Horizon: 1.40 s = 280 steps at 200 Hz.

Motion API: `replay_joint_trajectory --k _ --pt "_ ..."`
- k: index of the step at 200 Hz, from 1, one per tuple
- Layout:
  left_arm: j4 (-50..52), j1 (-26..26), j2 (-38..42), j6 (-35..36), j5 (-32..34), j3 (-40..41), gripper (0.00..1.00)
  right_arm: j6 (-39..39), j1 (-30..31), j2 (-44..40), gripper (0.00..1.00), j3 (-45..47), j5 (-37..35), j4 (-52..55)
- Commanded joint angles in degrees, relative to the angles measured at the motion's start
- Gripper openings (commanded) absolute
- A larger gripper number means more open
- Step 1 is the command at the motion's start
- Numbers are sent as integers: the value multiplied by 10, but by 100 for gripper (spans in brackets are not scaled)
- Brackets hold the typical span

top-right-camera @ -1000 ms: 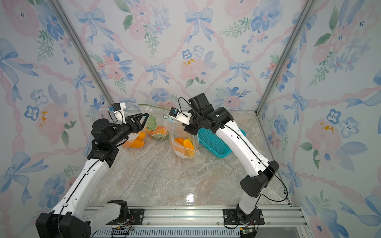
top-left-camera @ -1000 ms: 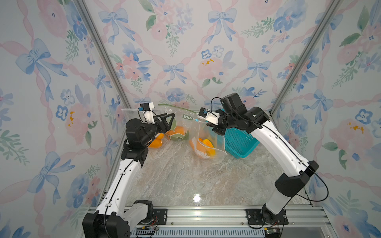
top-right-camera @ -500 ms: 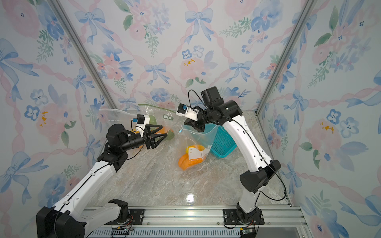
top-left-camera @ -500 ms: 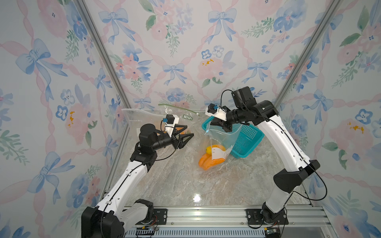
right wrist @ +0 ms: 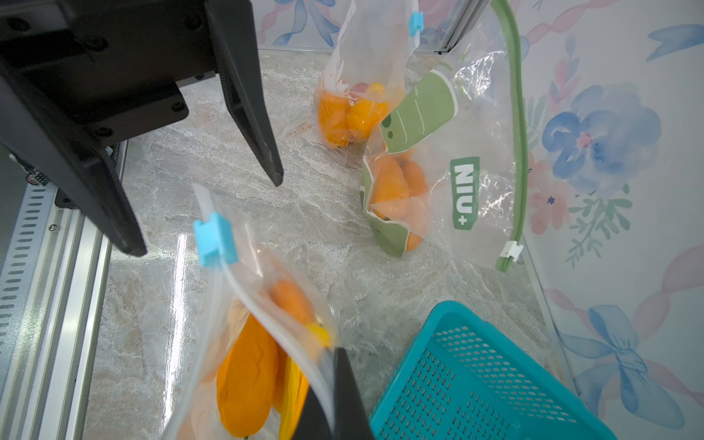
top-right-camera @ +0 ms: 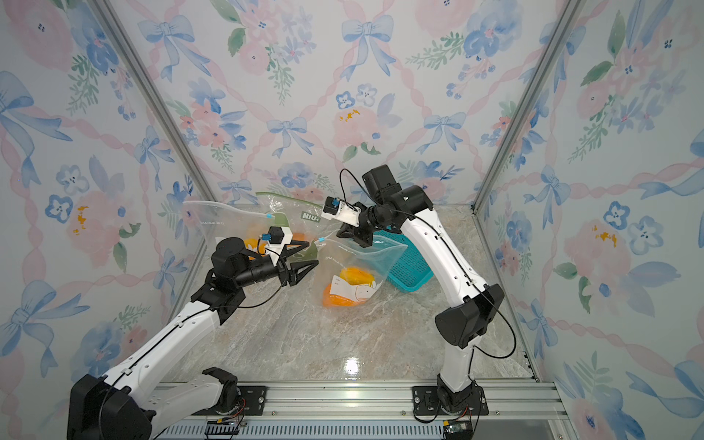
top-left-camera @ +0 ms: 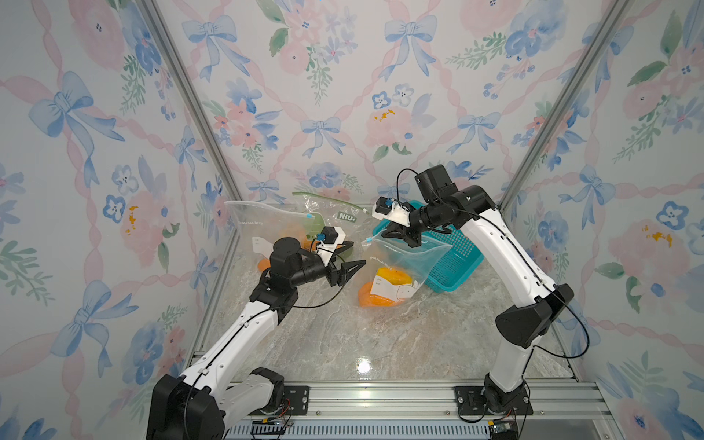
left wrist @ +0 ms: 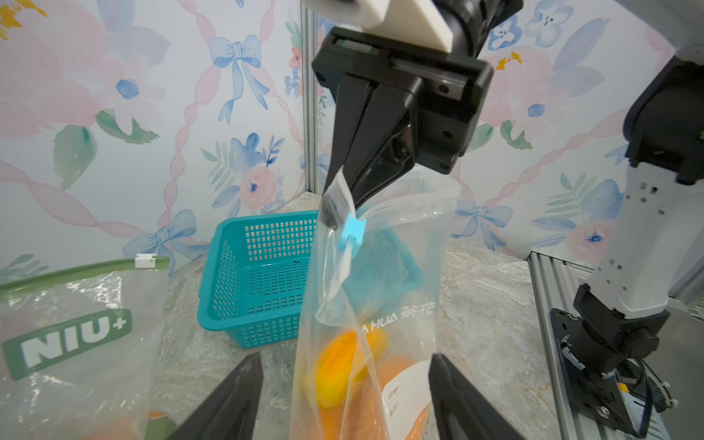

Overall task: Place the mango in a zip-top bag and seal the zipper
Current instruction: Adjust the zipper food storage bag at the center of the board.

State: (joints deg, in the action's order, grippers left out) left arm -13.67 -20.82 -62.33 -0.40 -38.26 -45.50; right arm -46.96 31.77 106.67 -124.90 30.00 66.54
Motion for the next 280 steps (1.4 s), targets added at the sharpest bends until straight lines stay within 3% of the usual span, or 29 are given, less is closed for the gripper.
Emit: replay_joint_trajectory --k 1,39,102,172,200,210,236,262,280 --pt "-13 -1 0 11 39 -8 70 2 13 5 0 -15 3 21" --pt "-14 -1 -28 14 4 -33 63 1 22 4 0 -14 -5 22" --pt "-14 -1 -47 46 -18 -59 34 -1 27 2 0 -13 -8 23" --pt "-14 -1 -35 64 -39 -62 19 2 28 4 1 -14 -5 19" --pt "-14 -1 -40 61 -45 -68 7 4 30 5 3 -14 -5 17" --pt "-14 0 -40 62 -43 -69 0 6 30 5 6 -14 -5 17" --pt "-14 0 -41 50 -17 -80 0 17 29 -3 15 -13 -15 11" --pt "-13 0 -33 40 1 -89 0 49 22 -32 44 -7 -19 -17" --pt "-14 0 -30 37 -5 -91 0 69 19 -65 51 9 -27 -55"
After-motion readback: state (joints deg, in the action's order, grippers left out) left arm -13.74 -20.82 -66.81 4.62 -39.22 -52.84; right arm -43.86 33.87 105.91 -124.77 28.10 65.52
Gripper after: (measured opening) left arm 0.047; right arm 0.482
